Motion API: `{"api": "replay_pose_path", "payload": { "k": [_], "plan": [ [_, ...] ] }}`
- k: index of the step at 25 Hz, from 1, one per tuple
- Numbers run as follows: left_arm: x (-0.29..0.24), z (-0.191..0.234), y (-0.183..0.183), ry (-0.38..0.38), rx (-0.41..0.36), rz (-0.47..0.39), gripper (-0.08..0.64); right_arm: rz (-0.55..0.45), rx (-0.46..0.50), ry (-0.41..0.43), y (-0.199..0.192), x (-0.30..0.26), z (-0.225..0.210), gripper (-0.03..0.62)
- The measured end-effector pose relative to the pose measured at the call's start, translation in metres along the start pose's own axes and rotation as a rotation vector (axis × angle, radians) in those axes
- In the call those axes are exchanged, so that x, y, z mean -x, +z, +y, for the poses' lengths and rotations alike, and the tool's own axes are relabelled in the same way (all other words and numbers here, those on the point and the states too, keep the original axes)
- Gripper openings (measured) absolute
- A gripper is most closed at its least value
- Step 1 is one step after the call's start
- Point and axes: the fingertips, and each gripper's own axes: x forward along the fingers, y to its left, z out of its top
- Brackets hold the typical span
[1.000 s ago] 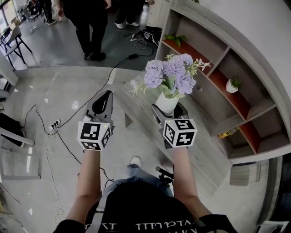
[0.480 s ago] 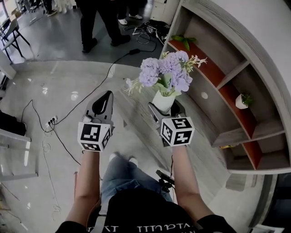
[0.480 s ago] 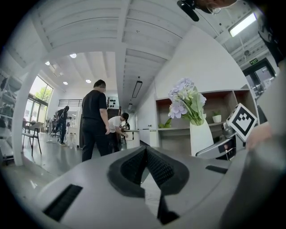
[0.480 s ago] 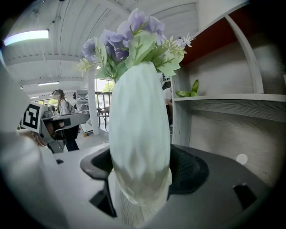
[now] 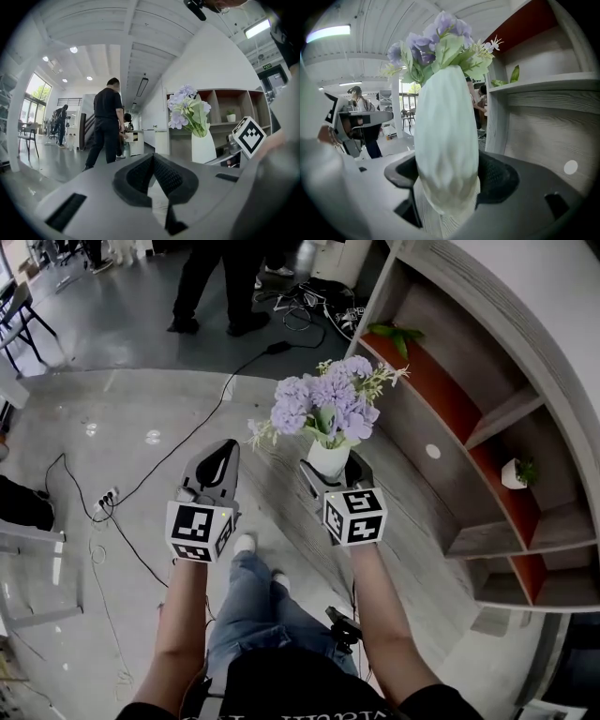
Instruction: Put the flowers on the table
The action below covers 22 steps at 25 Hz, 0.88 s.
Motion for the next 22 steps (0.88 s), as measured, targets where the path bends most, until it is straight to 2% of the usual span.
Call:
{"api": "replay_pose_path", "payload": {
  "k": [6,10,15,22],
  "plan": [
    [-0.019,0.004,-0.016,-0.017,0.000,0.031,0.010,-0.022,0.027,0.004,-0.008,-0.036,-0.009,0.373],
    [-0.020,0.009,-0.021,-0.017,0.001,0.047,0.010,-0.037,-0.021,0.011,-0.017,-0.059,-0.015,0.373],
    [-0.019,0.018,-0.029,-0.027,-0.009,0.078,0.011,-0.043,-0.058,-0.024,-0.026,-0.089,-0.027,0.373],
    [-0.020,0.028,-0.042,-0.055,0.011,0.132,0.009,-0.089,-0.048,-0.063,-0.031,-0.124,-0.039,0.373]
  ]
}}
